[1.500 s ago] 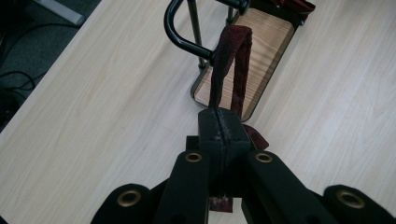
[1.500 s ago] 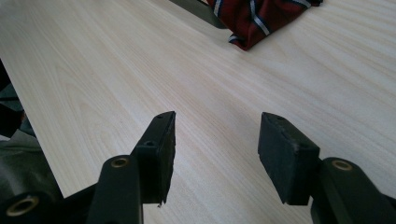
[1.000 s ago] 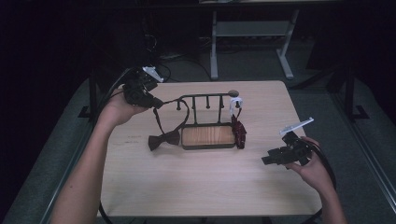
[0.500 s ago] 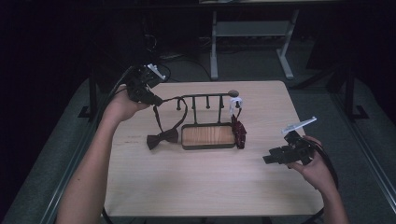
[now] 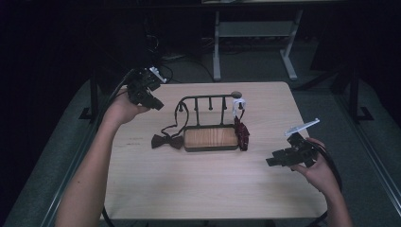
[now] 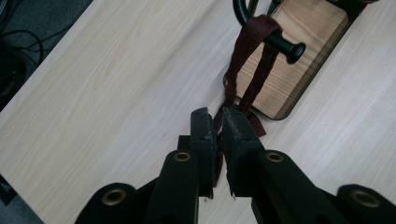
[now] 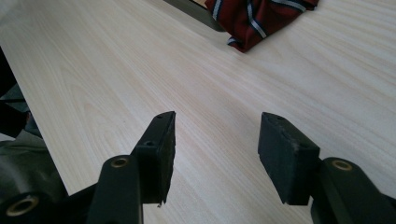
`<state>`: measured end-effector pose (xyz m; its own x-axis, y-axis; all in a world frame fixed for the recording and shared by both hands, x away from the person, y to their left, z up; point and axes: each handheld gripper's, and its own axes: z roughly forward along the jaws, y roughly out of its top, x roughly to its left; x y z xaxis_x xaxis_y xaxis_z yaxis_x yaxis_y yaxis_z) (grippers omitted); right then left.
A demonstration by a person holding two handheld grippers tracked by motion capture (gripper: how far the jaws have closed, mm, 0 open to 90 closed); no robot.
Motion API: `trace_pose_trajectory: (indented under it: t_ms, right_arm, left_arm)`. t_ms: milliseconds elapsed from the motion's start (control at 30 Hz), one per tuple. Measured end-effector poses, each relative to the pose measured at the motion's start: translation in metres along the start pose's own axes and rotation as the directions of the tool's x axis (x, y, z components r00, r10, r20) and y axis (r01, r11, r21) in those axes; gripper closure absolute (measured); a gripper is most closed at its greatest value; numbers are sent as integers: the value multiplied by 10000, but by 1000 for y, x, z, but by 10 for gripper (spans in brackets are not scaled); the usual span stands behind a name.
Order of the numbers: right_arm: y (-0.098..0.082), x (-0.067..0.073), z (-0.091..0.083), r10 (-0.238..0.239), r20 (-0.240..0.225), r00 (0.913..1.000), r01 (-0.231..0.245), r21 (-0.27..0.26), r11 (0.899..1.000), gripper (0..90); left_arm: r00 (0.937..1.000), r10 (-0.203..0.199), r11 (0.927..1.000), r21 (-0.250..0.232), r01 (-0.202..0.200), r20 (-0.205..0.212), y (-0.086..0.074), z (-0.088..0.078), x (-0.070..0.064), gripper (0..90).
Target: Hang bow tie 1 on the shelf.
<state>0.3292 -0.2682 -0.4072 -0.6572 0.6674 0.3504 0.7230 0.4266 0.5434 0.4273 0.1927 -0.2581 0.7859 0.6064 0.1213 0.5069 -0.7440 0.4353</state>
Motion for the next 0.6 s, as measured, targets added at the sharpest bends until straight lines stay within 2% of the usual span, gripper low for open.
trace_pose_trajectory:
  t_ms: [167,267,433,600]
  right_arm:
    - [0,-1,0,70,12,10000,-70,-19,10000,460]
    - [0,-1,1,37,43,10000,-37,-14,10000,456]
    - [0,-1,1,64,90,9999,-63,-69,10000,446]
    - [-1,-2,0,123,119,9999,-122,-68,9999,444]
  left_arm:
    - [9999,97,9999,-80,-96,27,-5,-3,-1,804]
    - [9998,29,9995,-302,-23,207,-8,-4,-3,791]
    - [9993,275,9995,-135,-271,256,-9,-2,-7,771]
    - [9990,365,9989,-313,-357,249,-12,-4,-11,755]
